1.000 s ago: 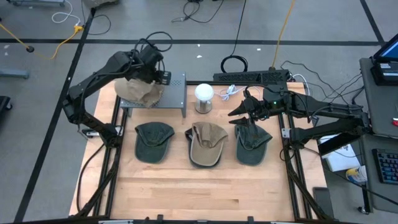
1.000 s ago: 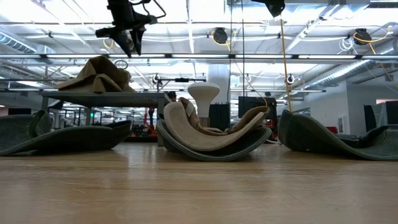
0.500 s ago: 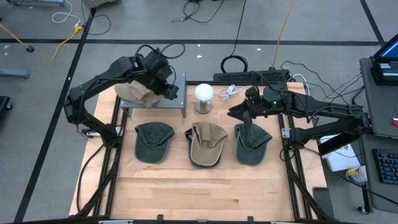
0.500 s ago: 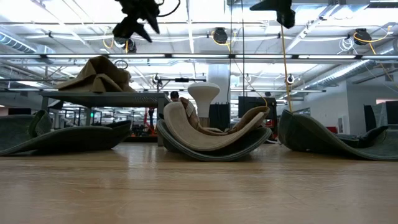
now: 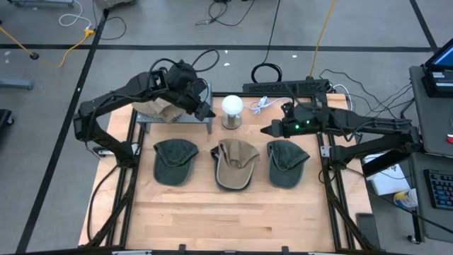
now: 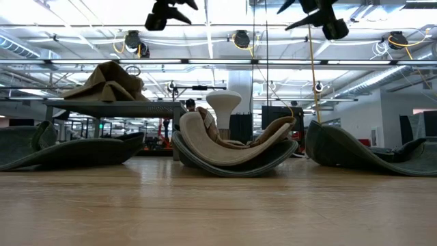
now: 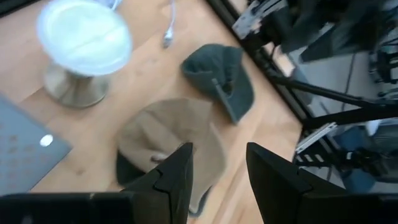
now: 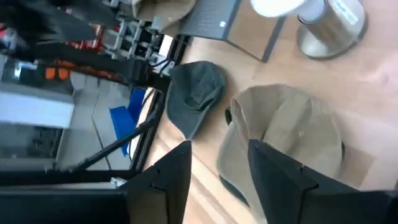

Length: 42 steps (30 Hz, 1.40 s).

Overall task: Pick & Place hat
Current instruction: Stack the brown cap on the stacked brown caps on the shelf

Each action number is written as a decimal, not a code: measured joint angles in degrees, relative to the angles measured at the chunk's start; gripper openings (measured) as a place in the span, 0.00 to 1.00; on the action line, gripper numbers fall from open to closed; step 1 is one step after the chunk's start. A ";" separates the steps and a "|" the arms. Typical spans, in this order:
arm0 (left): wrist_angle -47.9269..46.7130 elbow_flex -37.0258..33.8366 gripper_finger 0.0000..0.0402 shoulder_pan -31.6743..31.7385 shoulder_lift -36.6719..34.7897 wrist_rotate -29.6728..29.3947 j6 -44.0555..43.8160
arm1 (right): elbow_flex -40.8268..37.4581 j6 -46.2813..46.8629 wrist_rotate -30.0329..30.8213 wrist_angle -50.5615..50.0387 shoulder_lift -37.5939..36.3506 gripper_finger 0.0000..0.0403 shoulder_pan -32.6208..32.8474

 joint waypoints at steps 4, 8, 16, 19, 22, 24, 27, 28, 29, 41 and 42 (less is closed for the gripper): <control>2.34 0.02 0.38 -0.62 0.00 2.34 0.28 | -4.25 7.54 5.24 2.59 0.17 0.48 4.76; 3.87 0.02 0.38 -1.04 0.00 4.03 0.24 | -11.21 17.41 14.59 10.07 0.19 0.55 11.45; 6.13 0.03 0.38 -2.46 0.00 4.47 1.16 | -22.19 35.95 30.67 25.53 3.80 0.56 24.87; 6.11 0.03 0.38 -2.83 0.01 4.93 2.02 | -22.16 41.02 34.08 26.88 7.29 0.56 28.00; 6.20 0.04 0.38 -2.97 -0.01 5.97 2.21 | -21.89 45.73 36.01 27.94 11.40 0.56 30.34; 6.37 0.04 0.38 -3.02 0.01 6.07 2.41 | -21.80 47.94 36.28 29.45 13.75 0.56 31.63; 6.35 0.03 0.38 -3.00 0.00 6.87 2.41 | -21.69 50.38 36.85 33.36 17.48 0.56 32.82; 6.36 0.04 0.38 -2.98 0.01 7.49 2.41 | -21.69 51.24 37.48 34.24 18.64 0.56 33.21; 6.35 0.04 0.38 -2.97 0.00 8.03 2.41 | -21.69 52.03 37.59 35.02 19.61 0.56 33.51; 6.57 0.04 0.38 -4.48 0.01 8.85 3.13 | -21.65 58.42 37.25 36.53 27.29 0.56 35.67; 6.59 0.04 0.38 -4.59 0.01 8.85 3.13 | -21.65 58.43 37.24 36.54 27.52 0.56 35.46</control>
